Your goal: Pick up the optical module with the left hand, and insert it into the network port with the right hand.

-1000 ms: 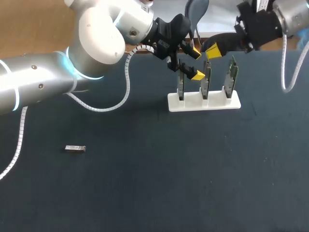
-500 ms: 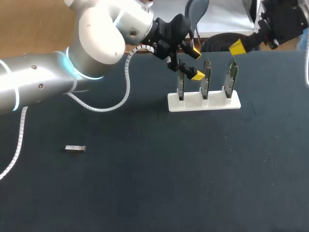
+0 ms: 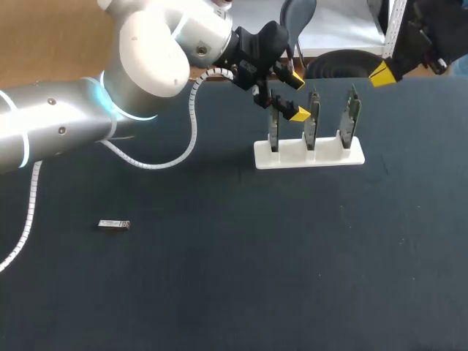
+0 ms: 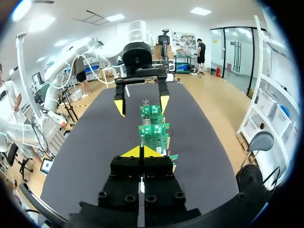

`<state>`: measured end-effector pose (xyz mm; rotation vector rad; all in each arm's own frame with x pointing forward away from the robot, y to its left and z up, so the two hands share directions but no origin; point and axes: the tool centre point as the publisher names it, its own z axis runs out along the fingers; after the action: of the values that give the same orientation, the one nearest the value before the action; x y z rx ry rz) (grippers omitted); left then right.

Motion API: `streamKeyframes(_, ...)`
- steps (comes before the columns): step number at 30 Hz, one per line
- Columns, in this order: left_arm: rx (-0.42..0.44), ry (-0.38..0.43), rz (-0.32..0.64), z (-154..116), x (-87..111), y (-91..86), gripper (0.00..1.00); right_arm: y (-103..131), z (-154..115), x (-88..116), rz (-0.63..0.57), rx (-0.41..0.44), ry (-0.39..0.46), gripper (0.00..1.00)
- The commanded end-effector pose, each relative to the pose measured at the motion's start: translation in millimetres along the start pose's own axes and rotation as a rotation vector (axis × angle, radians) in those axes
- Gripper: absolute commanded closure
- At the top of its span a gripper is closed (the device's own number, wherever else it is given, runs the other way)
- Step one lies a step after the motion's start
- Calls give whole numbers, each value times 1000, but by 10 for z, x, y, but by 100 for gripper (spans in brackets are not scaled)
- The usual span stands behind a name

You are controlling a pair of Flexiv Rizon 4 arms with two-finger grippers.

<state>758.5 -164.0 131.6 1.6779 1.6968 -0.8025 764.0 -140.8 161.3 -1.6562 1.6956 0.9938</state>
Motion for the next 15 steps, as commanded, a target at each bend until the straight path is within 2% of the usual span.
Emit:
streamKeyframes(1,3,6,-2,4,-13,16,0,-61,24,4,6,-5,17,100)
streamKeyframes(5,3,6,-2,4,-13,16,0,-61,43,27,8,9,51,100)
streamKeyframes(15,3,6,-2,4,-13,16,0,-59,47,43,29,47,58,100)
